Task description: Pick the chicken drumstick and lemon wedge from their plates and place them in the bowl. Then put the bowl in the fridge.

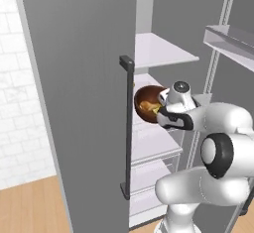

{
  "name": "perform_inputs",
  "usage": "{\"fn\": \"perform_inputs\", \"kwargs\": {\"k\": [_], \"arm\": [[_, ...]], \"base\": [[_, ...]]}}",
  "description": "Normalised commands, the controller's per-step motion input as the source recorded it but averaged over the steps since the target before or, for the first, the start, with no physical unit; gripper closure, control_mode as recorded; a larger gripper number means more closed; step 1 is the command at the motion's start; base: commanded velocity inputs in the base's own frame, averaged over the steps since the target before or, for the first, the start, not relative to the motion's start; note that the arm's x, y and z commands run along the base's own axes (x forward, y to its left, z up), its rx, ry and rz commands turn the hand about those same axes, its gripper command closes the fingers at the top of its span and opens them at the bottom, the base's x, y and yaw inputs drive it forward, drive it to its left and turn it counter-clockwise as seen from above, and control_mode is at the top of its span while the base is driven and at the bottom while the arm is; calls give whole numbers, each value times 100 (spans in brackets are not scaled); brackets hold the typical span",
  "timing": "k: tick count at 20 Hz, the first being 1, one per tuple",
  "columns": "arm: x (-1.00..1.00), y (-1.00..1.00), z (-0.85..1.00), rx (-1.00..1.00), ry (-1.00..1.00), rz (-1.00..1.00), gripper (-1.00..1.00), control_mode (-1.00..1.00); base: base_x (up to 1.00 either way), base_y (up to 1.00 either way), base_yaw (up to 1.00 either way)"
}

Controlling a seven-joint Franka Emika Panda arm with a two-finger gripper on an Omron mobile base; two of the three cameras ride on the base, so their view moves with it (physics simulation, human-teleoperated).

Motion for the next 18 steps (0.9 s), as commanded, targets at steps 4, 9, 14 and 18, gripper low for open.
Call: {"fn": "perform_inputs", "kwargs": {"k": [4, 9, 14, 18], "arm": [[47, 0, -27, 0, 1, 0, 100, -100], [40, 0, -34, 0, 0, 0, 100, -100], [62, 0, -7, 0, 0, 0, 100, -100], [45, 6, -1, 0, 0, 0, 100, -100]], "base": [[0, 0, 0], [0, 0, 0], [0, 0, 0], [0, 0, 0]]}}
